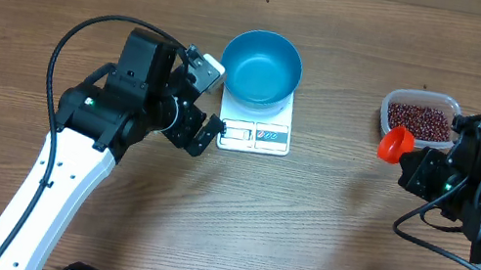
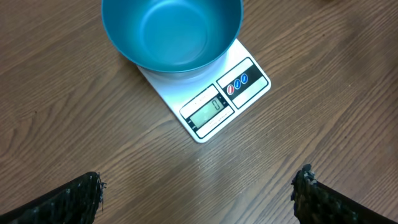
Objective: Scoop item into bowl and weigh 150g on scale
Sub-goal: 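Move the scoop with the right gripper over the bean tub, then dip the scoop into the red beans and scoop with the right gripper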
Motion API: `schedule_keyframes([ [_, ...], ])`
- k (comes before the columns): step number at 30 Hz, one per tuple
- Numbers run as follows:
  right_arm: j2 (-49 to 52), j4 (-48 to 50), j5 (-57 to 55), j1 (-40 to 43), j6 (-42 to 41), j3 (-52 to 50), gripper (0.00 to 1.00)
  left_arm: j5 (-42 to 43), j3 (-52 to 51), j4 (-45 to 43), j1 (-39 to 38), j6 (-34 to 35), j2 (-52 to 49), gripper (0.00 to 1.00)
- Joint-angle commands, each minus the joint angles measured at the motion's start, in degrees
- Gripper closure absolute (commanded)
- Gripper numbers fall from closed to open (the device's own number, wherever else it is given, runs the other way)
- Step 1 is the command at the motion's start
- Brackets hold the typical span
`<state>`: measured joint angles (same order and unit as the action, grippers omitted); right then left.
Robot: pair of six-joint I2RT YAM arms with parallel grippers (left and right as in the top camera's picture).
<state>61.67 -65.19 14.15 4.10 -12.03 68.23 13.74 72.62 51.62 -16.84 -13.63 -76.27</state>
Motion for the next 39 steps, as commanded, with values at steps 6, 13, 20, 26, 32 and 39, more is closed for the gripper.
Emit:
schedule_keyframes([
  [6, -0.5, 0.1, -0.4, 0.2, -0.3, 1.4, 0.96, 0.3, -0.2, -0.9, 0.2, 3.6, -0.3, 0.0],
  [13, -0.5, 0.1, -0.4, 0.2, -0.3, 1.5, 0.96, 0.3, -0.2, -0.9, 0.2, 3.6, -0.3, 0.0],
  [20, -0.4, -1.9, -1.5, 0.2, -0.1, 1.8, 0.96, 0.3, -0.2, -0.9, 0.2, 3.6, -0.3, 0.0],
  [26, 6.9, -8.7, -3.9, 0.2, 3.4, 15.4, 0.96, 0.3, -0.2, -0.9, 0.2, 3.6, -0.3, 0.01],
  [32, 18.9, -14.8, -13.3, 0.3, 6.4, 34.4, 0.96, 0.3, -0.2, -0.9, 0.2, 3.6, -0.3, 0.0],
  [39, 26.5, -13.2, -13.2, 5.1, 15.2, 36.6, 0.96, 0.2, -0.2, -0.9, 0.2, 3.6, -0.3, 0.01],
])
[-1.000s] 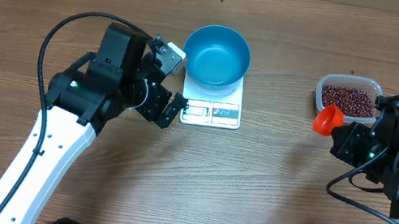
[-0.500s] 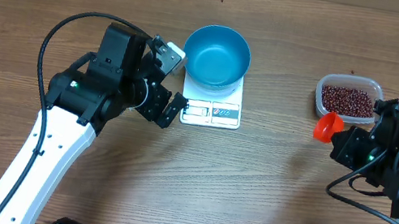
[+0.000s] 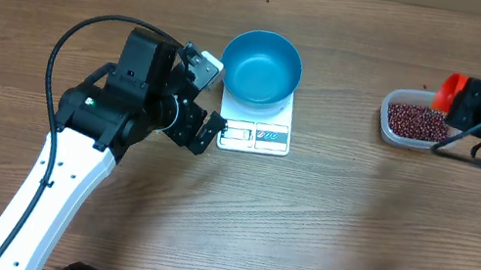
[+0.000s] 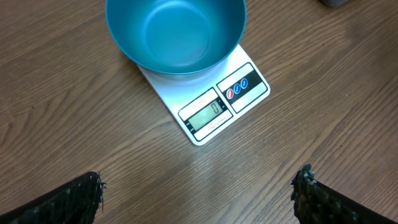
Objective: Scoop item into bowl and weigh 150g on scale
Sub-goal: 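Dip the scoop into the red beans and scoop with the right gripper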
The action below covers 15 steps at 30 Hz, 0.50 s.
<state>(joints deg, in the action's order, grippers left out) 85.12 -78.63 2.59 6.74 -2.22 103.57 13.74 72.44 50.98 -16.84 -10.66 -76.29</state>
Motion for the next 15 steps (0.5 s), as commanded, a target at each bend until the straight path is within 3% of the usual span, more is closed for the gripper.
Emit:
schedule_keyframes([
  [1, 4.1, 0.3, -1.7, 3.2, 6.1, 1.3, 0.96, 0.3, 0.0, -0.2, 0.2, 0.6, -0.3, 0.0],
  [9, 14.1, 0.1, 2.7, 7.6, 16.5, 0.5, 0.96, 0.3, 0.0, -0.2, 0.2, 0.6, -0.3, 0.01],
  [15, 20.3, 2.4, 2.3, 7.6, 17.4, -0.8, 0.96, 0.3, 0.0, -0.2, 0.2, 0.6, -0.3, 0.0],
])
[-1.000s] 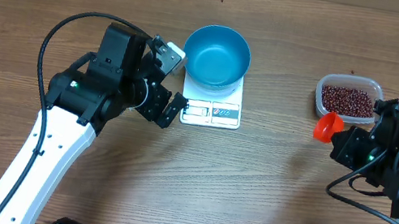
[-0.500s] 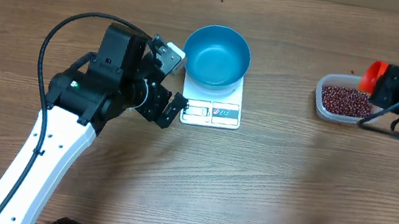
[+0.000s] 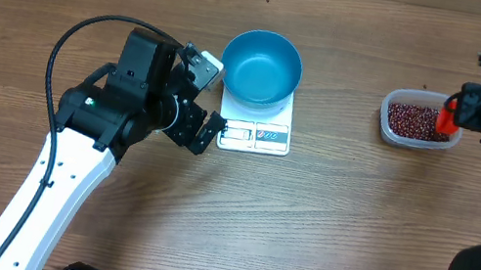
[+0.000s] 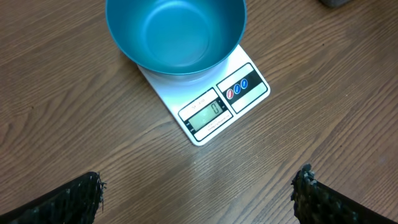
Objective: Scoop item into bowl and weigh 150g on scale
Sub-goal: 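Dip the scoop into the red beans and scoop with the right gripper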
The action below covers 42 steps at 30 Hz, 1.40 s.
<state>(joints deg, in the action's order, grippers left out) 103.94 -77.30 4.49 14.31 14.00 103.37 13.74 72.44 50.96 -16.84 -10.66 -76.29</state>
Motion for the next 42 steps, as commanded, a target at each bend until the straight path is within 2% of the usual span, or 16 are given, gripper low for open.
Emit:
schedule_keyframes([
  [1, 2.5, 1.6, -0.5, 0.1, 0.8, -0.6, 0.96, 0.3, 0.0, -0.2, 0.2, 0.6, -0.3, 0.01],
  [16, 11.7, 2.8, 0.4, 1.5, -0.7, -0.9, 0.96, 0.3, 0.0, -0.2, 0.2, 0.6, -0.3, 0.0],
  [33, 15.9, 3.3, 21.7, 2.4, -0.2, -3.0, 0.96, 0.3, 0.0, -0.2, 0.2, 0.6, -0.3, 0.0],
  [42, 15.9, 6.0, 34.0, 7.7, 1.4, -8.7, 0.96, 0.3, 0.0, -0.2, 0.2, 0.6, -0.3, 0.0],
])
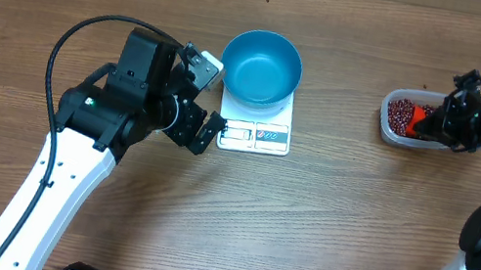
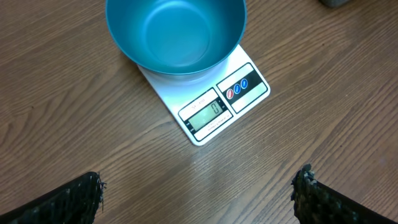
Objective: Scoop item into bowl and weigh 150g on scale
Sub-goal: 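Dip the scoop into the red beans and scoop with the right gripper, then carry the filled scoop with the right gripper over the teal bowl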
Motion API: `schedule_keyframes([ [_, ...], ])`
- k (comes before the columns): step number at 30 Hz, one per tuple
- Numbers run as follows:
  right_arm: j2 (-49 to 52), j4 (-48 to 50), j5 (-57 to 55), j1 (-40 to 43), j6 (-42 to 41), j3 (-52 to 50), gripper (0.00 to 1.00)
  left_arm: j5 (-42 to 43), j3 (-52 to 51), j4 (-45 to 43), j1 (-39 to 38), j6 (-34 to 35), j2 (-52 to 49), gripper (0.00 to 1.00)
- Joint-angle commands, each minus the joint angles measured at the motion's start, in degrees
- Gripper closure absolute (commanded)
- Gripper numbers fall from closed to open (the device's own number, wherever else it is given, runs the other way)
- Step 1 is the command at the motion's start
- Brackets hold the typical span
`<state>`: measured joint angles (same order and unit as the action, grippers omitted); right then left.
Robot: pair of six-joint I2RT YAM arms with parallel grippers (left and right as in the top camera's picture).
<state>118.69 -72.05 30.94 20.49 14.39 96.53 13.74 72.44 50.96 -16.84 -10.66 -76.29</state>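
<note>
A blue bowl (image 1: 261,67) (image 2: 174,34) stands with nothing in it on the white scale (image 1: 256,136) (image 2: 214,102); the display reads 0. My left gripper (image 1: 212,100) (image 2: 196,194) hangs open just left of the scale, nothing between its fingertips (image 2: 87,193). At the right, a clear tub of red beans (image 1: 405,115) sits on the table. My right gripper (image 1: 444,115) is shut on a red scoop (image 1: 424,126), which dips into the tub from its right side, mostly hidden by the gripper.
The wooden table (image 1: 323,229) stretches between the scale and the tub. The left arm's black cable (image 1: 69,35) loops over the left side. The table's far edge runs along the top.
My right gripper has dropped and tilted from the tub's right rim into the tub, so the scoop now lies among the beans. The left arm, bowl and scale have not moved.
My right gripper first held the red scoop at the tub's front left. Then it was raised behind the tub on the right, then at the right rim, and now the scoop is in the beans. The left gripper stayed open by the scale throughout.
</note>
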Motion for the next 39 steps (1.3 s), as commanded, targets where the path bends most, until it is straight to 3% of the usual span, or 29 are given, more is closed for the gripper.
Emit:
schedule_keyframes([
  [1, 1.2, 0.8, 9.3, 2.4, 1.2, -2.0, 0.96, 0.3, 0.0, -0.2, 0.2, 0.6, -0.3, 0.0],
  [21, 1.2, -5.3, 26.4, 15.8, 7.7, -2.0, 0.96, 0.3, 0.0, -0.2, 0.2, 0.6, -0.3, 0.0],
  [30, 1.2, -17.2, 33.2, 19.1, 23.6, -2.0, 0.96, 0.3, 0.0, -0.2, 0.2, 0.6, -0.3, 0.0],
  [39, 1.2, -25.1, 39.7, 18.9, 32.3, -2.0, 0.96, 0.3, 0.0, -0.2, 0.2, 0.6, -0.3, 0.0],
])
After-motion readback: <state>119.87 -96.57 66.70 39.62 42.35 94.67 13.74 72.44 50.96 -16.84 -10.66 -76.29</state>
